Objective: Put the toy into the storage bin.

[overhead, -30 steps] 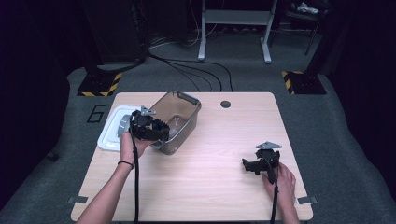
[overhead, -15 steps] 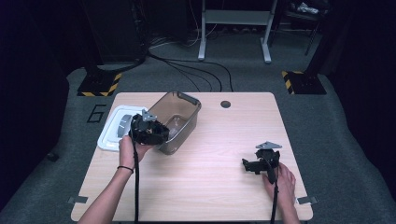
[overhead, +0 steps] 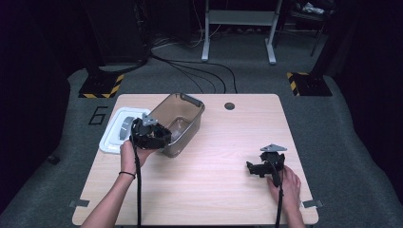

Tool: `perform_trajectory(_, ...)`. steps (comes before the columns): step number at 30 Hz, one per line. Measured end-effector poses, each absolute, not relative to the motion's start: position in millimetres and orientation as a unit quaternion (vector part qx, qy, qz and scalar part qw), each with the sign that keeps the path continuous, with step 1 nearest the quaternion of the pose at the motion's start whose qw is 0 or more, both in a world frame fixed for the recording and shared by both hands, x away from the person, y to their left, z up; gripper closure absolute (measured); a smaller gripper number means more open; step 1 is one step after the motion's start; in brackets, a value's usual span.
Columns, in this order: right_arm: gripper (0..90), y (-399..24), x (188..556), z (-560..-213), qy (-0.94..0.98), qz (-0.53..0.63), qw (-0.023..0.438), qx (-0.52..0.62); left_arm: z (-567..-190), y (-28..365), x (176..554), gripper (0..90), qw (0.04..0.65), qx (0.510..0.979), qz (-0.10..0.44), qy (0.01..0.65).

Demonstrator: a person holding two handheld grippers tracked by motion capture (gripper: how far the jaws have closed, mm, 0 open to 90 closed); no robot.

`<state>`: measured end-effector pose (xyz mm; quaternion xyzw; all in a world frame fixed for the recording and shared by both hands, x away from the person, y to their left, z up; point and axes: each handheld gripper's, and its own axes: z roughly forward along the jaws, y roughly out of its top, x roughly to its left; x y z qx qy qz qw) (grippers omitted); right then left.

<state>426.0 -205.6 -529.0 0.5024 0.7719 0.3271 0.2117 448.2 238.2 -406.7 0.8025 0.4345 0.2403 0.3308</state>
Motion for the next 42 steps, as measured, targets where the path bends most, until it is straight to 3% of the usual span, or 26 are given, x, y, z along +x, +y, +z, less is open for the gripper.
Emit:
perform_trajectory(15,0.0,-206,426,-529,0.772,0.327,0.212,0.502,-409,244,447,23.7,0.347,0.791,0.235,0.446)
perform_trajectory(29,0.0,-206,426,-529,0.772,0.327,0.212,0.502,-406,250,443,15.1,0.359,0.779,0.238,0.456)
perform_trajectory(42,0.0,-206,426,-529,0.772,0.327,0.211,0.502,-404,257,437,14.5,0.367,0.775,0.234,0.459)
